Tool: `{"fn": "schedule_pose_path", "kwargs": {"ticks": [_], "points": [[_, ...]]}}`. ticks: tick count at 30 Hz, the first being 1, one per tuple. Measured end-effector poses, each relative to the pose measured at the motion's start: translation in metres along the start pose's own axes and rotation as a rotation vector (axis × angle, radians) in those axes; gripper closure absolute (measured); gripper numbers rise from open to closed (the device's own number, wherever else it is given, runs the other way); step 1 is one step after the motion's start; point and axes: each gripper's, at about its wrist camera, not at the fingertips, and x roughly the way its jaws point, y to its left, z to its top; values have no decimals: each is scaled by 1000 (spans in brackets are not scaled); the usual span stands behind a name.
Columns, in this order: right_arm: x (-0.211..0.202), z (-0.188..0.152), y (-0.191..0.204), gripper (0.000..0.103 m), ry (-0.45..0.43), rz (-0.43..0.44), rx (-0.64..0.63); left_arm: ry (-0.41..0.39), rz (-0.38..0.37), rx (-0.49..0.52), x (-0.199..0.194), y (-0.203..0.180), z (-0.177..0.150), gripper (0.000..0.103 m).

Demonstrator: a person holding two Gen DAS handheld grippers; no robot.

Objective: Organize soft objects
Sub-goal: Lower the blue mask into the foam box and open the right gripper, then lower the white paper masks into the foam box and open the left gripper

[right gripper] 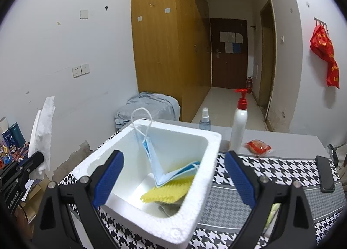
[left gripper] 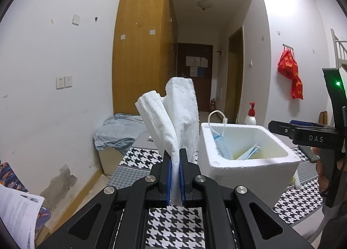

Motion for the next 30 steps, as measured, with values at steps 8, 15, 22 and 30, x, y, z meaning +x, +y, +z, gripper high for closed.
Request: {"fn": "schedule_pose_path", "kwargs": {"ticks": [8, 15, 22, 30], "points": [[-19, -4, -18, 6, -28, -37, 21, -14, -55, 34, 4, -20, 13, 96], [-31, -10, -35, 6, -34, -82, 41, -15, -101, 54, 9, -36, 19, 96], [-47, -16, -50, 6, -43, -122, 49, -25, -137, 79, 13, -48, 29, 96], [-62, -26, -67, 6, -50, -191, 74, -22, -191, 100, 26, -64, 36, 96]]}}
